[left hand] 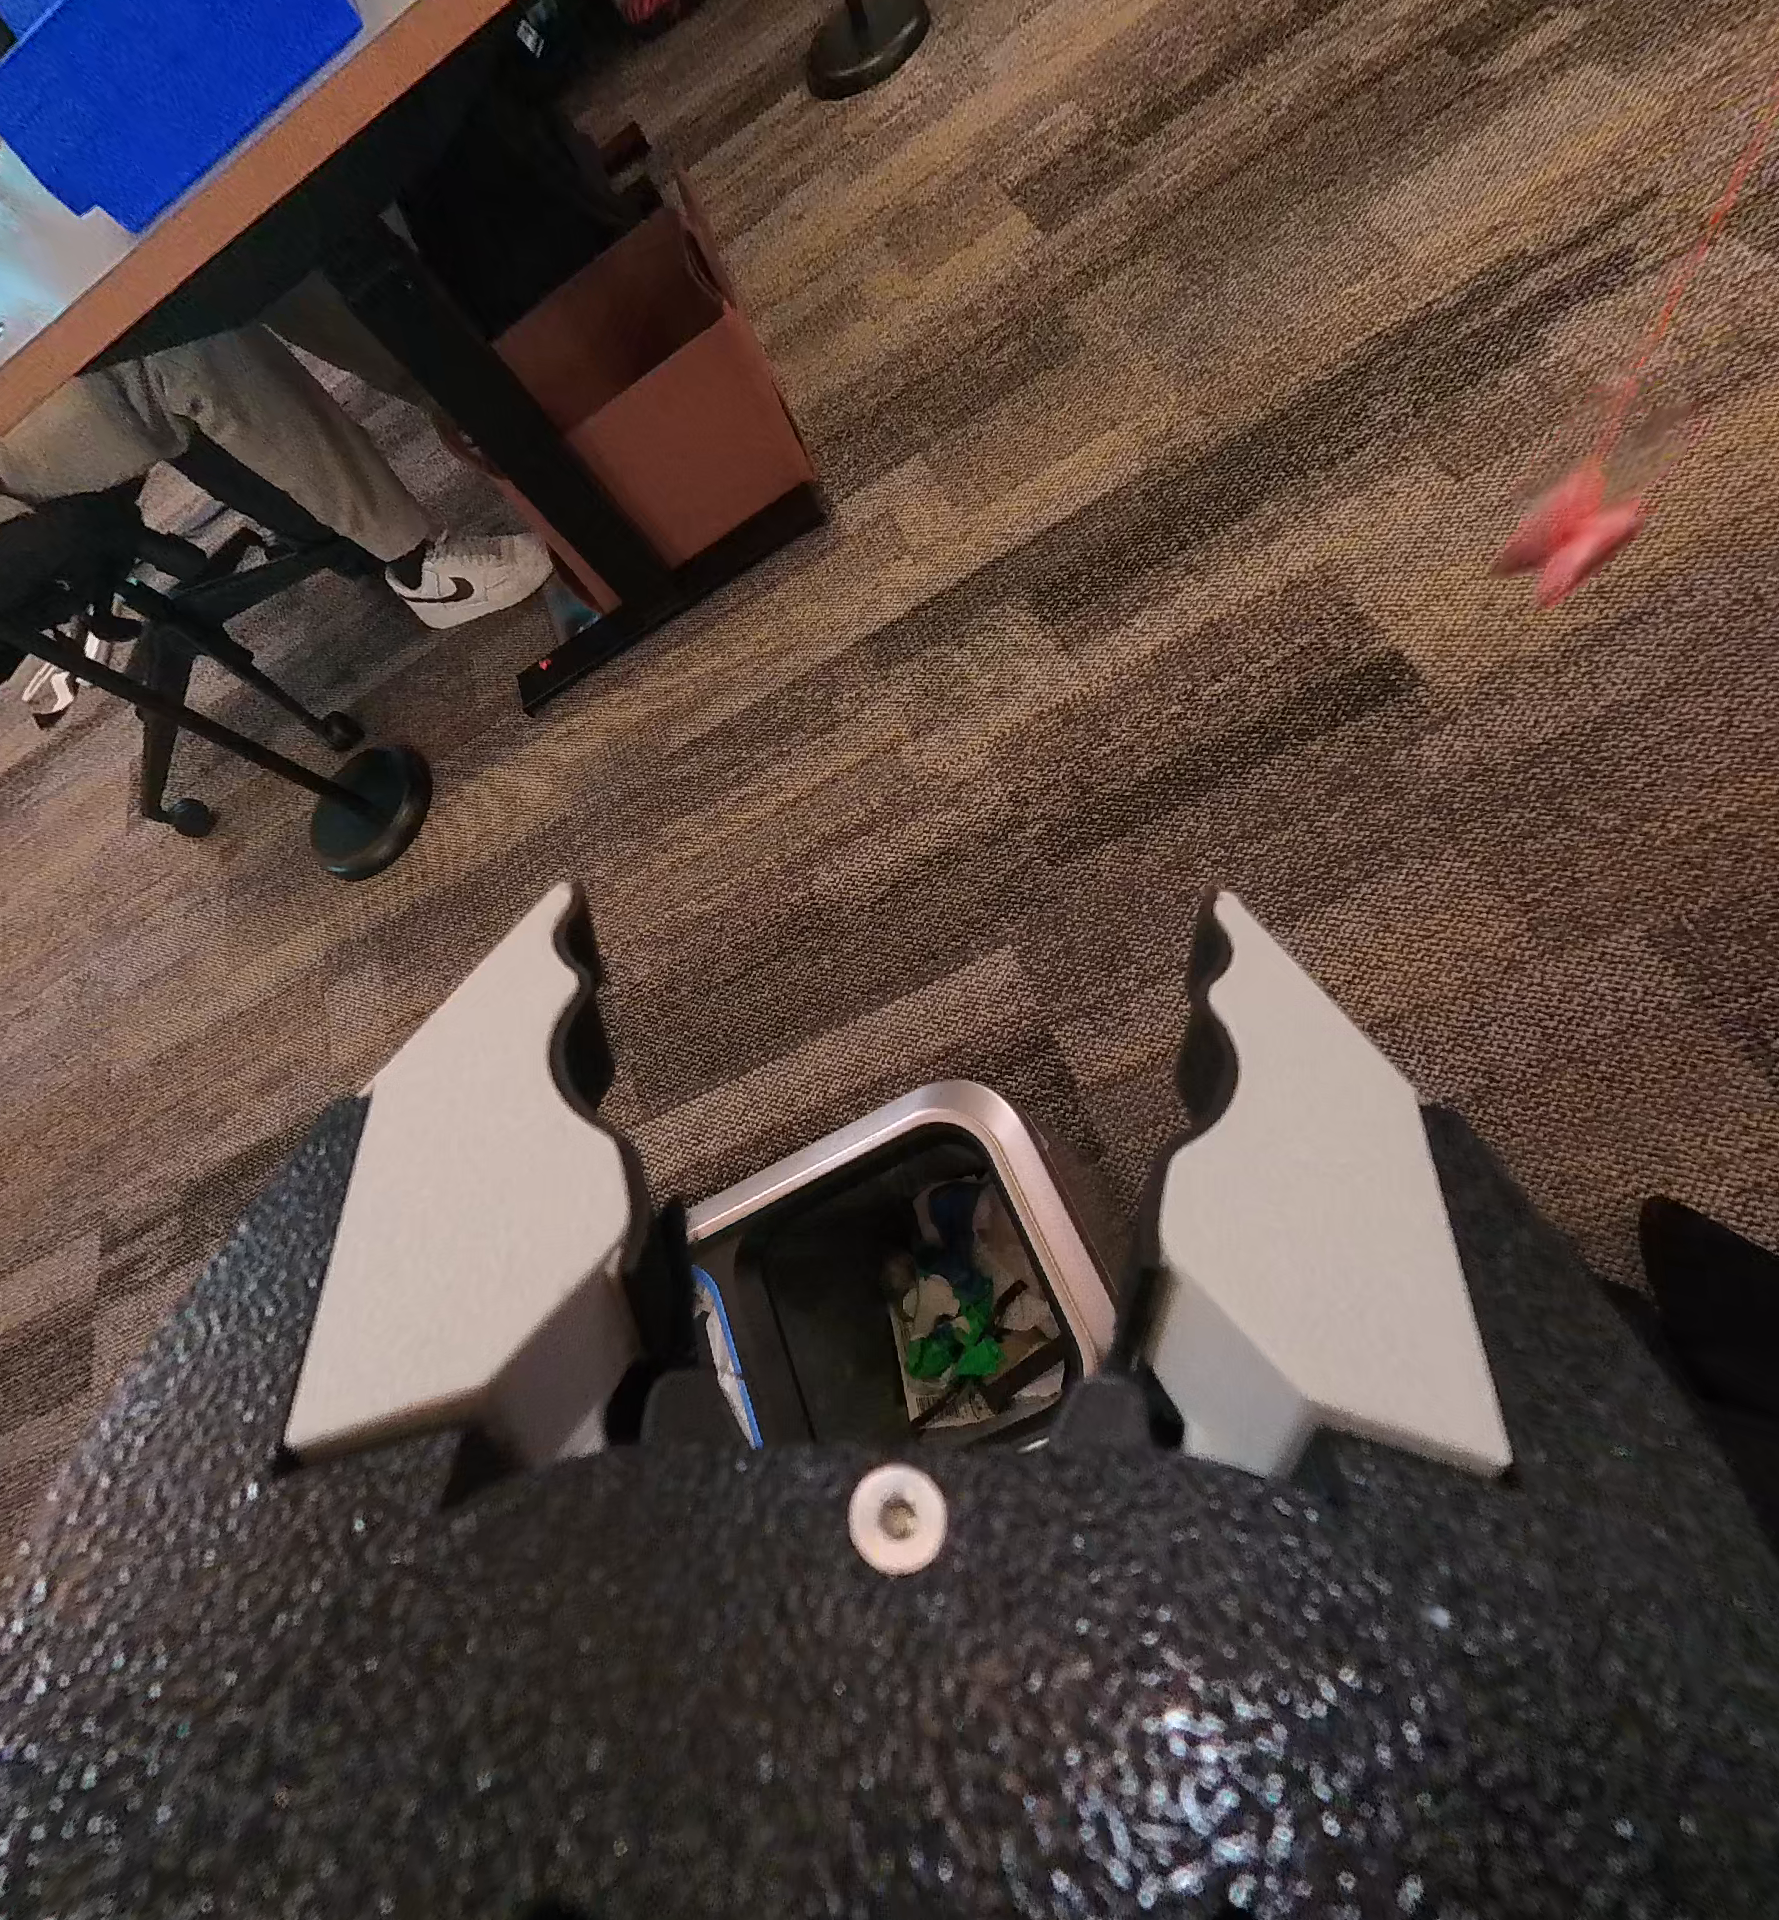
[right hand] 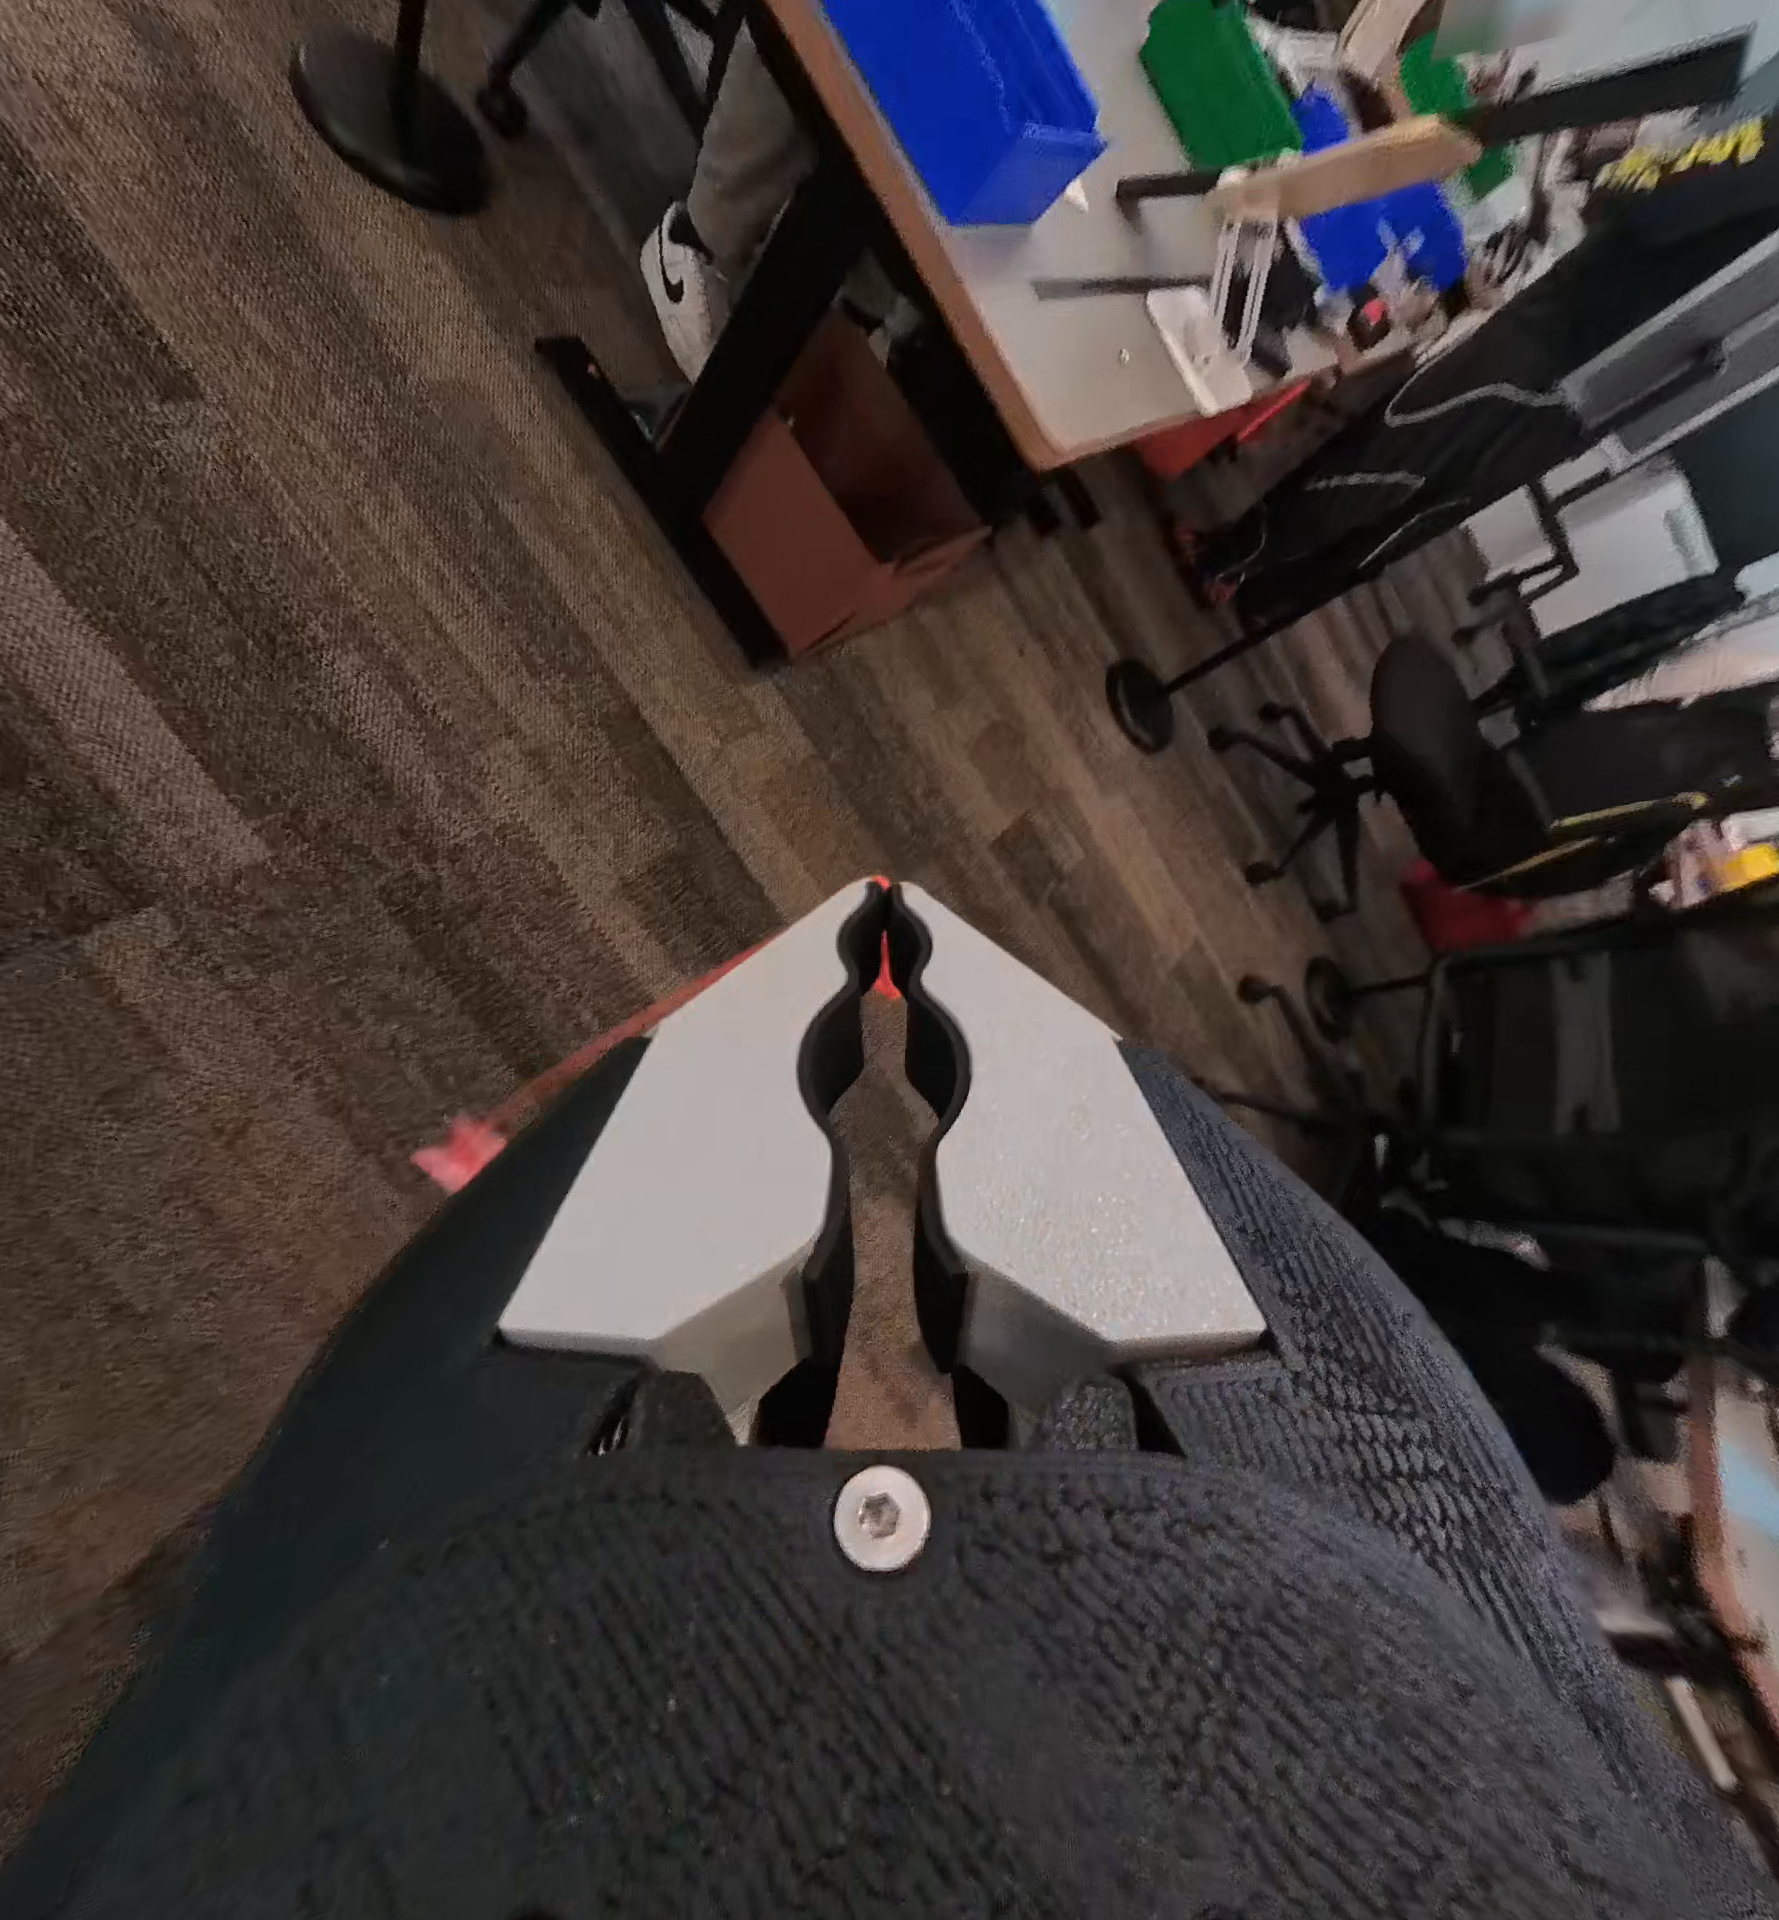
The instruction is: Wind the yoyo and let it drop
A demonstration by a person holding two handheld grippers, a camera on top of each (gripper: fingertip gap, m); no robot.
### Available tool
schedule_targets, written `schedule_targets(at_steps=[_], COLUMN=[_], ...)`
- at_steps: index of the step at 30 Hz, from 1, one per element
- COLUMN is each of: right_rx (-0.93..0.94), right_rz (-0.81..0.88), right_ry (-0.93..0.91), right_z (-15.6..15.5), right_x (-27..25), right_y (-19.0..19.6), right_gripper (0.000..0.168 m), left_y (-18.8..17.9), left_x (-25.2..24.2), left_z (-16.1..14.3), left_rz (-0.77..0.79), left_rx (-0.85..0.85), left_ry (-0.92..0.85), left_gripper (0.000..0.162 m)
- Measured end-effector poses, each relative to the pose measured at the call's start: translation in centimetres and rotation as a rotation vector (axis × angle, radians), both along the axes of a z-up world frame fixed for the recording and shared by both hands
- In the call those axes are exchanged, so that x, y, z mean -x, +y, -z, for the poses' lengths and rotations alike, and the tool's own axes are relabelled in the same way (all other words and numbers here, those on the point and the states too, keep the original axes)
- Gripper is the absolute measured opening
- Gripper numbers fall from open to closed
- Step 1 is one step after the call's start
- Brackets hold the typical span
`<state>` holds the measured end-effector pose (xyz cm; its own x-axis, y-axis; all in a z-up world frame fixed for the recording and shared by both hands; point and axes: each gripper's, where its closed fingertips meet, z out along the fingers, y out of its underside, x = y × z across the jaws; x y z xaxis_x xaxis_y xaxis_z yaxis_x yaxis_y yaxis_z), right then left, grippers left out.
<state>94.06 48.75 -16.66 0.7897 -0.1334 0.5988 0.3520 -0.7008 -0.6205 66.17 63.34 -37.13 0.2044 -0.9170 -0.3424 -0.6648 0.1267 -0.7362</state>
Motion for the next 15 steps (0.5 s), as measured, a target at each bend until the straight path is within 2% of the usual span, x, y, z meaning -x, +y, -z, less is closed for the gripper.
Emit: schedule_targets(at_steps=[2, 4, 6, 8, 9, 10, 12, 15], right_rx=[-0.039, -0.135, -0.333, -0.584, -0.685, -0.734, -0.764, -0.671], right_rz=[-0.035, -0.068, -0.050, -0.035, -0.038, -0.034, -0.056, -0.064], right_ry=[-0.057, -0.152, -0.335, -0.477, -0.546, -0.583, -0.603, -0.611], right_z=[-4.7, -13.0, -25.4, -37.7, -42.5, -45.6, -48.7, -48.0], right_x=[-1.6, -2.8, -3.6, -2.5, -1.5, -0.8, 0.4, 0.8], right_y=[1.3, 2.5, 2.1, -0.7, -2.4, -3.8, -5.0, -4.6], right_gripper=[0.000, 0.000, 0.000, 0.000, 0.000, 0.000, 0.000, 0.000], left_y=[0.0, 0.0, 0.0, 0.0, 0.0, 0.0, -0.1, 0.0], left_x=[0.0, 0.0, 0.0, 0.0, 0.0, 0.0, 0.0, 0.0], left_z=[0.2, 0.2, 0.2, 0.3, 0.3, 0.3, 0.3, 0.4], left_rz=[0.001, 0.004, 0.004, 0.002, 0.001, 0.001, 0.002, 0.000], left_rx=[-0.001, -0.002, -0.001, 0.001, 0.001, 0.000, -0.001, 0.001], left_ry=[0.007, 0.009, 0.009, 0.012, 0.013, 0.014, 0.015, 0.019], left_gripper=[0.111, 0.110, 0.110, 0.110, 0.110, 0.110, 0.110, 0.110])
